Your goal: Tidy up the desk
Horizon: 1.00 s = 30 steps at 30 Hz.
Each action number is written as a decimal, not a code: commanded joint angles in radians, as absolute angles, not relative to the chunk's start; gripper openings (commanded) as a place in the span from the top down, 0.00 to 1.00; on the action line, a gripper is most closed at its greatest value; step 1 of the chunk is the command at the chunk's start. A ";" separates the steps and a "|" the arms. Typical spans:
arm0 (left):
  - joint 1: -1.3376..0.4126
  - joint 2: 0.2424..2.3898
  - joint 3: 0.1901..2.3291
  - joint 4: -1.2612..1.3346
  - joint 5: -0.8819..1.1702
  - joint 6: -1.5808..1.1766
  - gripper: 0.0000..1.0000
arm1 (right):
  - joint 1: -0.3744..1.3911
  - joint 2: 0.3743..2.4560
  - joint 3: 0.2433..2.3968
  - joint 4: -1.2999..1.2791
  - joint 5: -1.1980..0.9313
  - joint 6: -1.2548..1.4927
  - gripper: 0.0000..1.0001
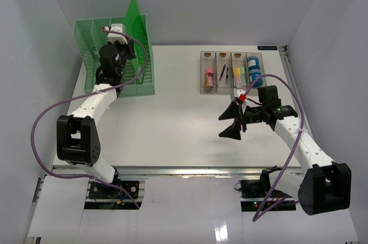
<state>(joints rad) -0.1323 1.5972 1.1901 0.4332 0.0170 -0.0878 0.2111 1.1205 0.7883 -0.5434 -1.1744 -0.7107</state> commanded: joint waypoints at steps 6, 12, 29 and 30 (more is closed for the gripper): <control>-0.124 1.544 1.135 0.450 0.015 -0.095 1.00 | 0.192 1.123 0.776 -0.537 -1.200 -0.723 0.14; -0.124 1.566 1.180 0.414 0.059 -0.080 0.98 | 0.187 1.126 0.778 -0.537 -1.201 -0.724 0.14; -0.124 1.198 1.136 0.006 0.114 -0.219 0.02 | 0.152 1.065 0.805 -0.545 -1.043 -0.722 0.11; -0.124 1.138 1.133 -0.043 0.118 -0.240 0.02 | 0.152 1.046 0.810 -0.545 -0.997 -0.712 0.07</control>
